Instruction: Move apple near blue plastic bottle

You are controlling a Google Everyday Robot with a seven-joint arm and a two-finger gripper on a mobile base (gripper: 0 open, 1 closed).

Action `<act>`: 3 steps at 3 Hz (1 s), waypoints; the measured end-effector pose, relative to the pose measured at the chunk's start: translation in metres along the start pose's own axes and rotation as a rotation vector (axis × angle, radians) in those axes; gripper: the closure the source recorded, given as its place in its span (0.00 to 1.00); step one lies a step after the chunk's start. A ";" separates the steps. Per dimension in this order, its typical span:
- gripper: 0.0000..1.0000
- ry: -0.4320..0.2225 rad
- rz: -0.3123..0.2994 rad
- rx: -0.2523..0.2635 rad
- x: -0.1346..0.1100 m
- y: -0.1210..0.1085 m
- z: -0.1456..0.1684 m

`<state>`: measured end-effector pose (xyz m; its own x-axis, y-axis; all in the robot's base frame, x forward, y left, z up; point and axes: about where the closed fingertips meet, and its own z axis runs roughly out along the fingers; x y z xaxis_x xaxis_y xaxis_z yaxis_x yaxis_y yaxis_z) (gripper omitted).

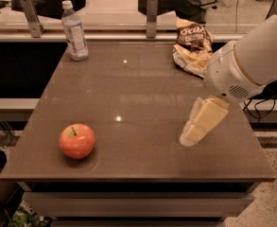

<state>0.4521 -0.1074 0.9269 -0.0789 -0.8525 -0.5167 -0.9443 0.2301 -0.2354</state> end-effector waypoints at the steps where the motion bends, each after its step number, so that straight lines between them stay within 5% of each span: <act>1: 0.00 -0.052 -0.014 -0.047 -0.019 0.009 0.022; 3: 0.00 -0.182 -0.036 -0.168 -0.054 0.030 0.067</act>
Offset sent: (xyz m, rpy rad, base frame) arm 0.0014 0.0933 -0.0438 0.1775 0.1030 0.1735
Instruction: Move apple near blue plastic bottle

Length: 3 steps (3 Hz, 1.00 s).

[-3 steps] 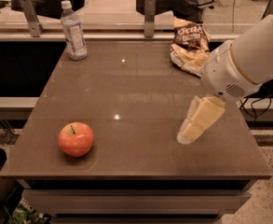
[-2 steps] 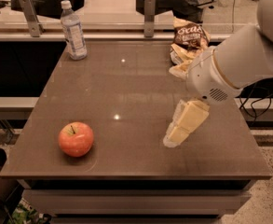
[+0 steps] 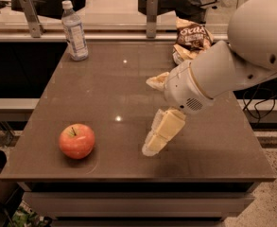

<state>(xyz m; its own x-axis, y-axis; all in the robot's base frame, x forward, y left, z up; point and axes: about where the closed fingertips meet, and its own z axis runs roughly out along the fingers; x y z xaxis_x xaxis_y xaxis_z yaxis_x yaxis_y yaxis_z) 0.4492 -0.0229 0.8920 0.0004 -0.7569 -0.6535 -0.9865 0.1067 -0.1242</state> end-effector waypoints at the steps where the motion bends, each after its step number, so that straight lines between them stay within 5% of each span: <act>1: 0.00 0.000 0.000 0.000 0.000 0.000 0.000; 3: 0.00 -0.101 -0.014 -0.013 0.001 -0.017 0.022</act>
Offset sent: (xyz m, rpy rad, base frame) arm 0.0268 0.0092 -0.0211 0.1293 -0.0048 0.0332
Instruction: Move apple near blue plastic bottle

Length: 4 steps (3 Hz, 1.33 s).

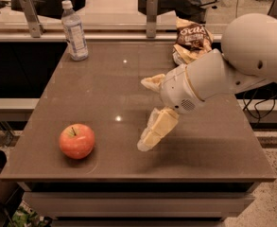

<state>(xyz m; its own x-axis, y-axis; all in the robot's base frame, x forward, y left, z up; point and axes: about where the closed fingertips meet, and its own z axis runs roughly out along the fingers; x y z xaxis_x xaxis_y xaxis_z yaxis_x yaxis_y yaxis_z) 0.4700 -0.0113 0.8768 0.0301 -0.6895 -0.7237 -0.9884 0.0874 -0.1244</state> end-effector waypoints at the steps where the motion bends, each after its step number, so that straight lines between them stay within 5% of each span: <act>1: 0.00 -0.037 -0.006 -0.005 -0.004 -0.002 0.009; 4: 0.00 -0.171 0.001 -0.049 -0.014 0.022 0.046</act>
Offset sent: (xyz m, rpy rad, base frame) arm -0.0029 0.0316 -0.0188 0.1204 0.0169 0.0324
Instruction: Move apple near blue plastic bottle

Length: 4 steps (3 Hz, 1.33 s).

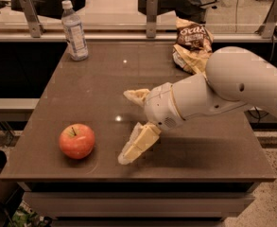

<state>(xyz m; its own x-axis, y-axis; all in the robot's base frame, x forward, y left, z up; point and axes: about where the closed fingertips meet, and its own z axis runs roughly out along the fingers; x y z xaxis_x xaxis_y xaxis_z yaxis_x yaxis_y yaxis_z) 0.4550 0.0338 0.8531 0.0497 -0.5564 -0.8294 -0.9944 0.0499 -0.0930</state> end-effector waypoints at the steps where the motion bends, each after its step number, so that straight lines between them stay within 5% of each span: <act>1: 0.00 -0.041 -0.002 -0.025 -0.007 0.009 0.017; 4: 0.00 -0.135 0.019 -0.137 -0.032 0.035 0.072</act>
Offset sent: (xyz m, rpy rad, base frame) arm -0.0163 0.0584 -0.0080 0.0974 0.0608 0.0798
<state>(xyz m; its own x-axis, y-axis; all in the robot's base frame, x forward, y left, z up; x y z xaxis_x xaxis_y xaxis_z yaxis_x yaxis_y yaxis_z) 0.4257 0.1136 0.8368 0.0335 -0.4393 -0.8977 -0.9982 -0.0591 -0.0083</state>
